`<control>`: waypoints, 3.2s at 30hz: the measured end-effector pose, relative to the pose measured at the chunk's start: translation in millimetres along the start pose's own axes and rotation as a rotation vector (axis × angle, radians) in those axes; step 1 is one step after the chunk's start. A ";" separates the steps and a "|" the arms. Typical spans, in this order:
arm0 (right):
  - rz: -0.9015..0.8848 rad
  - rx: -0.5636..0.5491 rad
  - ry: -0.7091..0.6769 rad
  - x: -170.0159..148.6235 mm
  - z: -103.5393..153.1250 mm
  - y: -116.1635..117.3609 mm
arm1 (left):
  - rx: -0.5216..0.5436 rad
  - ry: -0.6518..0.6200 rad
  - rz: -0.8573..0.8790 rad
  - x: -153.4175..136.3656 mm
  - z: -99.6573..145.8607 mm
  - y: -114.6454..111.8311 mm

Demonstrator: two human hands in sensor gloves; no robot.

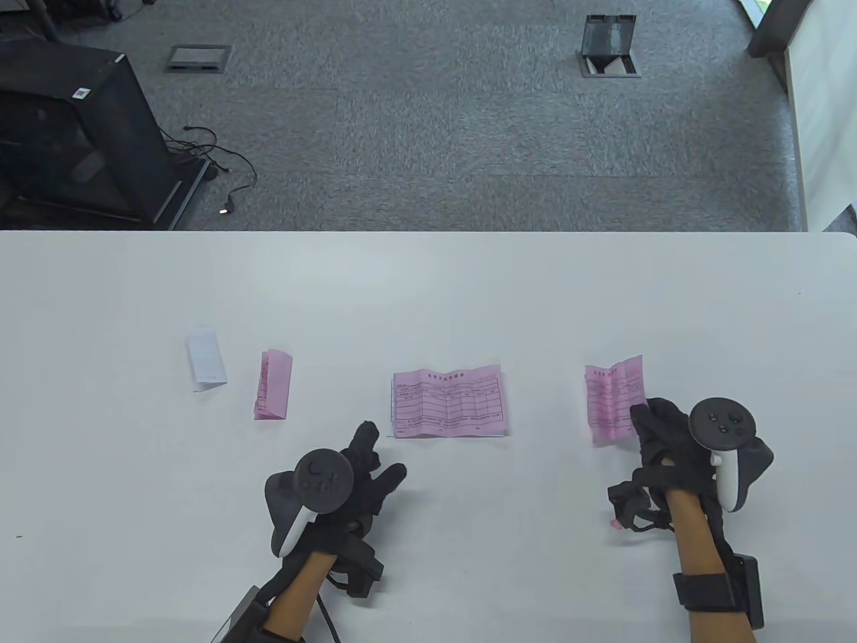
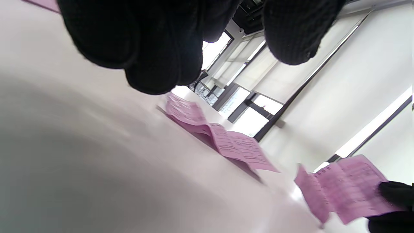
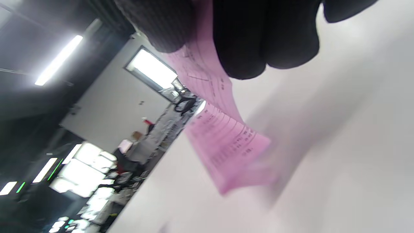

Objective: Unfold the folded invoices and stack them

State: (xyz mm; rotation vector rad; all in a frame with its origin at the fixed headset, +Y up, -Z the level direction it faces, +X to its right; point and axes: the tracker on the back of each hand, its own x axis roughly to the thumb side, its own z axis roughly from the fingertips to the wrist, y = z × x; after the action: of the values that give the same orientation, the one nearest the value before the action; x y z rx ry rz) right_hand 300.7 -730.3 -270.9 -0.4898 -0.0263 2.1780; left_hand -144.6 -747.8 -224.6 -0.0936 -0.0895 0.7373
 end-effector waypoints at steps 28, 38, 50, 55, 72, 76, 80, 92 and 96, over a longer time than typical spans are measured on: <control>-0.214 0.390 -0.304 45.8 74.7 94.6 | -0.145 -0.009 0.732 -10.7 0.5 -34.1; 0.351 0.541 -0.266 39.6 78.9 113.9 | -0.115 0.153 -0.042 -3.5 3.4 -22.4; 0.679 0.560 -0.262 39.3 84.6 121.0 | -0.228 0.124 -0.708 22.8 5.4 -43.4; 0.858 0.068 -0.431 57.4 104.7 102.8 | -0.254 0.138 -0.711 18.7 4.5 -41.2; 1.062 0.401 -0.703 99.1 132.0 222.0 | -0.284 0.110 -0.681 11.1 3.3 -35.4; 1.117 0.319 -0.706 89.1 130.0 206.6 | -0.284 0.110 -0.677 10.8 3.7 -34.8; 1.138 0.302 -0.635 77.9 118.5 186.2 | -0.297 0.102 -0.678 8.9 2.4 -34.1; 1.233 0.344 -0.441 68.4 91.8 154.7 | -0.357 0.061 -0.661 2.1 -2.9 -25.1; 1.214 0.350 -0.451 67.7 90.7 155.4 | -0.388 0.032 -0.639 -4.4 -5.1 -21.9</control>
State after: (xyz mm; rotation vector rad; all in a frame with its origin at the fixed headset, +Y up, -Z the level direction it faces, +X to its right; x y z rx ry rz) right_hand 113.2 -759.4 -239.8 0.3203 0.5212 3.3247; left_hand -132.7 -767.2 -227.3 -0.4256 -0.2196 0.0725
